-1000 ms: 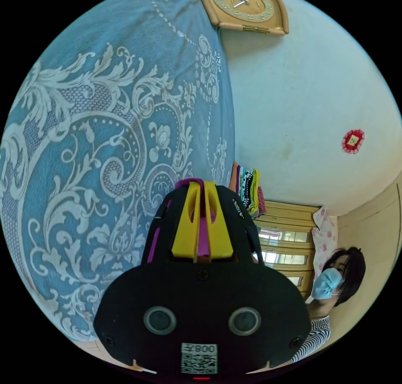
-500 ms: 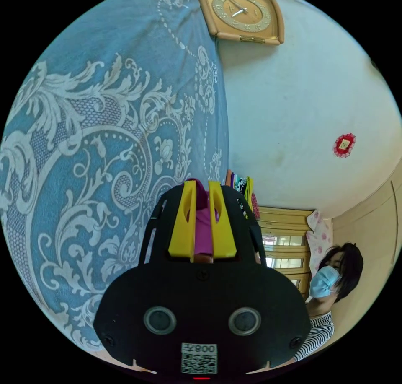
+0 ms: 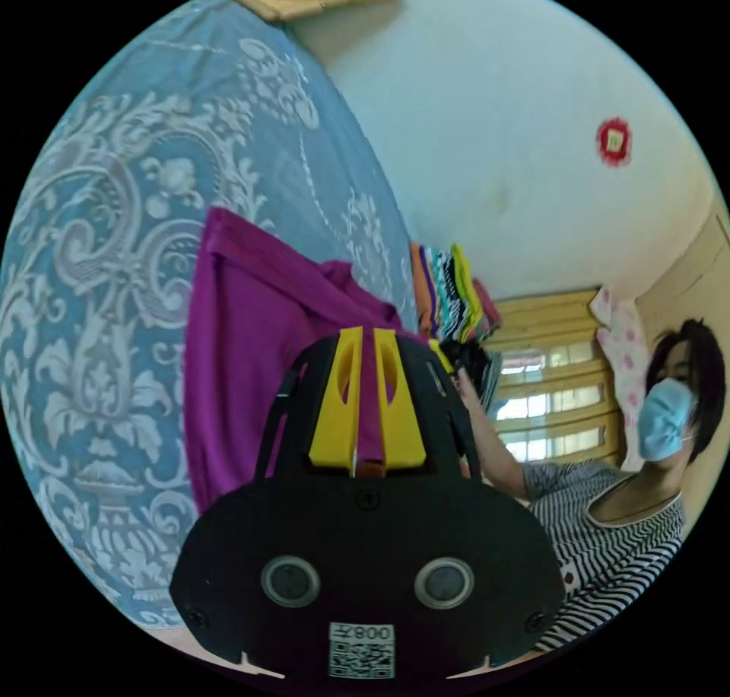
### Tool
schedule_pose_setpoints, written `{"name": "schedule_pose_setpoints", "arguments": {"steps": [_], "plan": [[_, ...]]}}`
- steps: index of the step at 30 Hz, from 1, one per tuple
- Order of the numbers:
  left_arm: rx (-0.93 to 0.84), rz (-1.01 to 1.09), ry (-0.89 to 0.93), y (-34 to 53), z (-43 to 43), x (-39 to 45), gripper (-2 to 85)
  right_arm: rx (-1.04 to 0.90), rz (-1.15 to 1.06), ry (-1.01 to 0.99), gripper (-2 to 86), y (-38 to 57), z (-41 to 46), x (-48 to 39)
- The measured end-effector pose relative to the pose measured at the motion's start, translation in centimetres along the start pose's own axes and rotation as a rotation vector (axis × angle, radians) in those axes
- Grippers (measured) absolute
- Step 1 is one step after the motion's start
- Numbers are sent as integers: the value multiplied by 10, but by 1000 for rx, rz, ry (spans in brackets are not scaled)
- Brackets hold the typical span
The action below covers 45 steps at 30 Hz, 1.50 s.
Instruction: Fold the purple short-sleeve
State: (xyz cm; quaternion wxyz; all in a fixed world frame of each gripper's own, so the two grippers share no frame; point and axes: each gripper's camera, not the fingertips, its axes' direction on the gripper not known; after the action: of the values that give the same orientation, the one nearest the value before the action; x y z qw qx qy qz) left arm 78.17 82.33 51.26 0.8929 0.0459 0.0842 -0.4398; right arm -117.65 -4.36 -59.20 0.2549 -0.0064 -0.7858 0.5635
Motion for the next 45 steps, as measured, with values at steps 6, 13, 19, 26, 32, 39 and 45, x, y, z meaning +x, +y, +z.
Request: {"name": "schedule_pose_setpoints", "arguments": {"steps": [6, 13, 19, 26, 32, 39, 45], "plan": [[-282, 128, -333, -50, 65, 46, 7, 6, 4, 25, 12, -26, 2, -49], [-272, 237, -467, -95, 75, 91, 3, -36, -111, 142, 7, -49, 14, -149], [-236, 272, -487, -109, 69, 113, 2, -267, -428, 461, 2, -47, 120, -282], [-203, 255, -486, -106, 51, 119, 2, -335, -610, 745, 1, -69, 197, -377], [-184, 269, -500, -107, 33, 123, 2, -312, -658, 897, 0, -106, 197, -440], [-131, 268, -502, -90, -2, 123, 2, -223, -718, 915, 1, -147, 169, -527], [-123, 337, -454, -40, -39, 128, 2, -224, -740, 838, 1, -142, 145, -567]]}}
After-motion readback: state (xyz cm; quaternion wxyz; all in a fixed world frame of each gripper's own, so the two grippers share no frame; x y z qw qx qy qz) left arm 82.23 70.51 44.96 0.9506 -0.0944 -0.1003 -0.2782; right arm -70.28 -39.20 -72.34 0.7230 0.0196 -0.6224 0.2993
